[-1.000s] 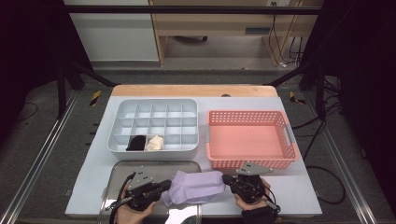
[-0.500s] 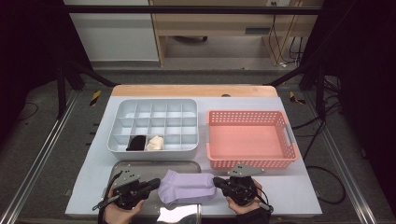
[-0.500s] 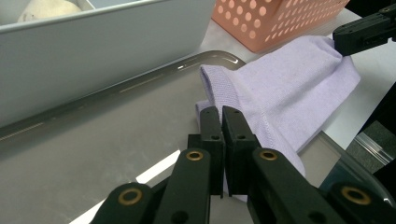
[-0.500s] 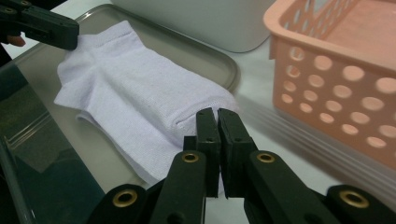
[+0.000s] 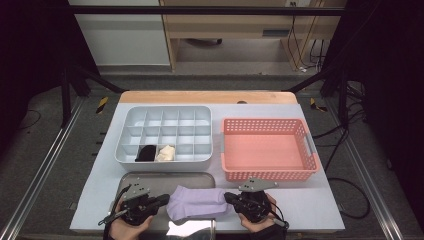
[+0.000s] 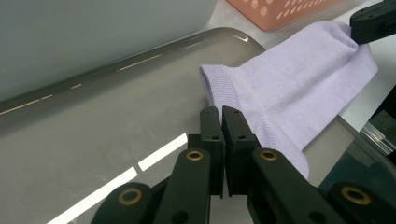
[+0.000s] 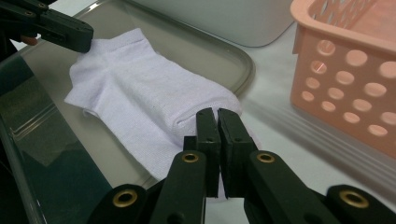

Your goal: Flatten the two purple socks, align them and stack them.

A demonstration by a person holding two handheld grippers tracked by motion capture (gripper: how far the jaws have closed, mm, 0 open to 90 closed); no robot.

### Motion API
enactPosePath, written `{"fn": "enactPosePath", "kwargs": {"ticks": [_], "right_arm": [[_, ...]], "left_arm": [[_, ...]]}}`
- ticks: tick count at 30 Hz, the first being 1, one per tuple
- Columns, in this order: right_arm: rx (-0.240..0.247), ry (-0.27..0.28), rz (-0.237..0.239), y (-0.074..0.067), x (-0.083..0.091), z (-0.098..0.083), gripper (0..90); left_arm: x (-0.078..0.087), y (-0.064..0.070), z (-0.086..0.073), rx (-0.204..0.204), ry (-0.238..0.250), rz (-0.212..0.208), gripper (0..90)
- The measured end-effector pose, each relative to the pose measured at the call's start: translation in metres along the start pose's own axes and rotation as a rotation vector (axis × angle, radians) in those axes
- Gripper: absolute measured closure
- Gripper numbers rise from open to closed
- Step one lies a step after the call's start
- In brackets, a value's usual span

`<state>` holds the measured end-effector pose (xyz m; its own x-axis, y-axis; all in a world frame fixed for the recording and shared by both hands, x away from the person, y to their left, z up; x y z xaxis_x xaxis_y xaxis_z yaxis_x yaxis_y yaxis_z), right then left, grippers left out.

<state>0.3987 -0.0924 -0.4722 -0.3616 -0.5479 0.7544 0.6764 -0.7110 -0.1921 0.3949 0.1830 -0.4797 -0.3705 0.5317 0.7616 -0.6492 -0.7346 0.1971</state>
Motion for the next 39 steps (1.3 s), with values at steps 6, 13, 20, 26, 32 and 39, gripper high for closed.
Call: {"fn": "enactPosePath", "kwargs": {"ticks": [6, 13, 20, 26, 32, 39], "right_arm": [[-0.008, -0.003, -0.004, 0.002, -0.001, 0.000, 88.1], [-0.018, 0.027, -0.014, 0.007, 0.008, 0.002, 88.1], [-0.033, -0.014, -0.024, 0.013, -0.003, -0.002, 88.0], [-0.031, -0.025, -0.026, 0.013, -0.006, -0.003, 88.0], [-0.027, -0.040, -0.022, 0.012, -0.007, -0.004, 87.9], [-0.034, -0.092, -0.020, 0.012, -0.014, -0.010, 87.8]], "left_arm": [[-0.003, 0.001, -0.002, 0.003, -0.010, -0.013, 87.3], [-0.004, 0.006, 0.002, 0.010, 0.007, -0.044, 87.2], [-0.017, 0.009, 0.000, 0.000, -0.030, -0.029, 87.2], [-0.017, 0.007, 0.002, 0.007, -0.015, -0.018, 87.3], [-0.024, 0.007, 0.000, 0.007, -0.036, -0.009, 87.3], [-0.028, 0.005, -0.003, 0.001, -0.046, 0.015, 87.2]]}}
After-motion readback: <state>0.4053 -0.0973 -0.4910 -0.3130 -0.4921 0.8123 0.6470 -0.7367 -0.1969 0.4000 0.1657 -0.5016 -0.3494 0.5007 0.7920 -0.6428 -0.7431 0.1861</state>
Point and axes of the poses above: each handheld gripper's, and its own axes: x roughly backward along the jaws, z roughly out of its top, y roughly to its right, the point moved 5 cm from there along -x, roughly forward along the jaws, and after that the axes turned 12 degrees about -y, right-handed, at the moved point
